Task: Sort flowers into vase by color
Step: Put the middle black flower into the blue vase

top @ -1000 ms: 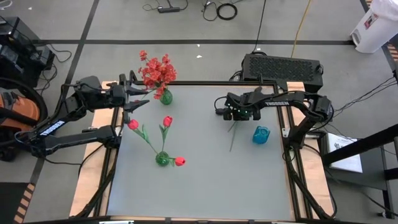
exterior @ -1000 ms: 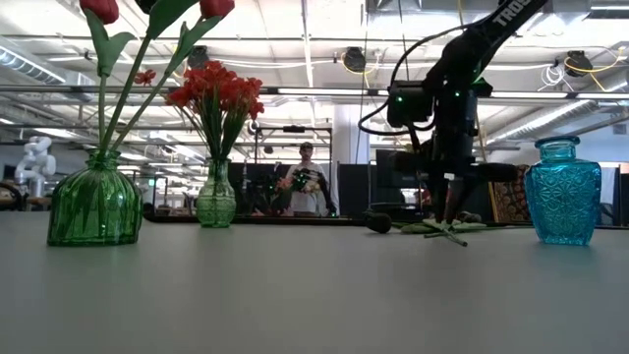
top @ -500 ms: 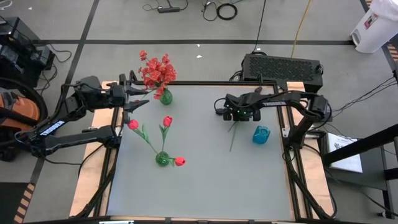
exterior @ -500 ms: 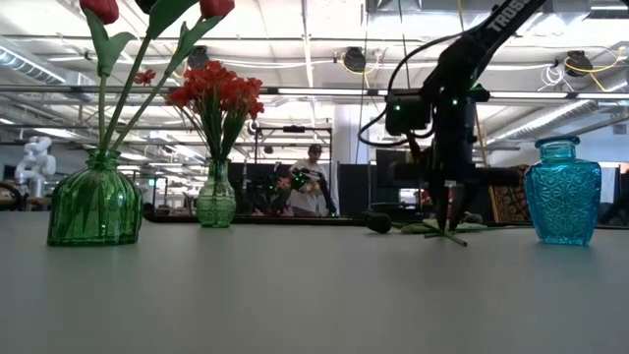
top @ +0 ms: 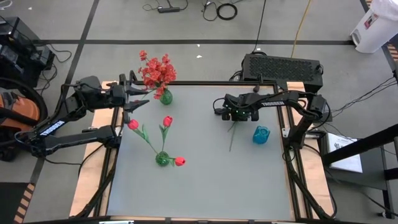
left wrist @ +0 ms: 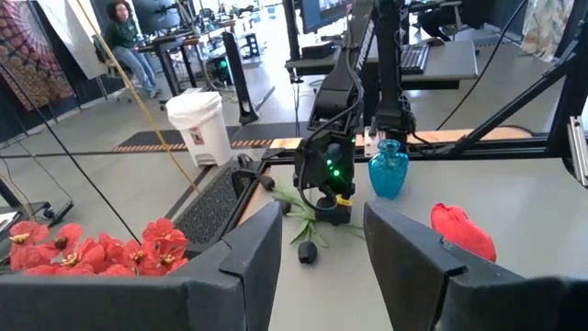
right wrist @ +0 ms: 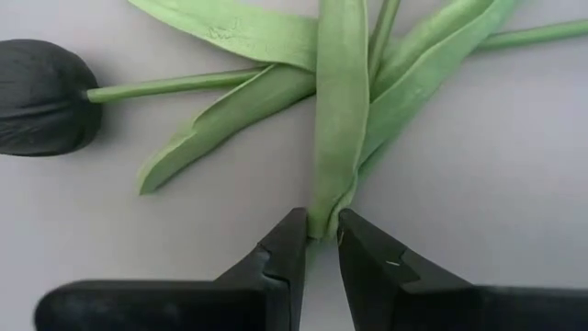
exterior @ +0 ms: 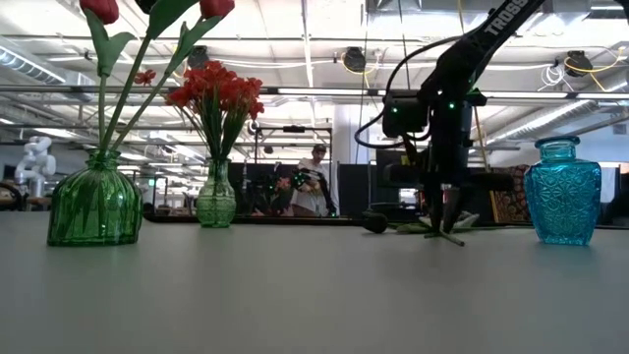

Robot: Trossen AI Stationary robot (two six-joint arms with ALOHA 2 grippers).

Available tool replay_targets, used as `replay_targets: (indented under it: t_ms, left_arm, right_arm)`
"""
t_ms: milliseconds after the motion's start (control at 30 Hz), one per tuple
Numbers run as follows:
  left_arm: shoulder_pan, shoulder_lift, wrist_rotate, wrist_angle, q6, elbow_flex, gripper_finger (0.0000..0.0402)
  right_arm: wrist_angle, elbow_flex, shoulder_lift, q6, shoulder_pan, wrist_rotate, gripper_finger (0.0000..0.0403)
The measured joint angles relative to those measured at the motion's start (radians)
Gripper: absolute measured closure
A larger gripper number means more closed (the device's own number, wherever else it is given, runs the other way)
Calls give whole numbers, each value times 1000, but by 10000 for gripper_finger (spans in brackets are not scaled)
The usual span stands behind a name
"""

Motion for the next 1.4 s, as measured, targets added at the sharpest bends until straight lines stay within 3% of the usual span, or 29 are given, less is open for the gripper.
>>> replay_targets:
  t_ms: [167,433,800,1267,1400]
  left_arm:
    - [0,0,0,0,0,0,238]
    - [0,0,0,0,0,0,238]
    - [0,0,0,0,0,0,238]
    - [0,0,0,0,0,0,238]
    - [0,0,0,0,0,0,238]
  right_arm:
    - [0,0,0,-14,0,2,348]
    - [0,0,0,-36,0,3,397]
    - [-6,0,-16,-56,0,-25,401]
    - [2,0,-241,-106,12,-12,403]
    - [4,0,-319,-201,54,66,403]
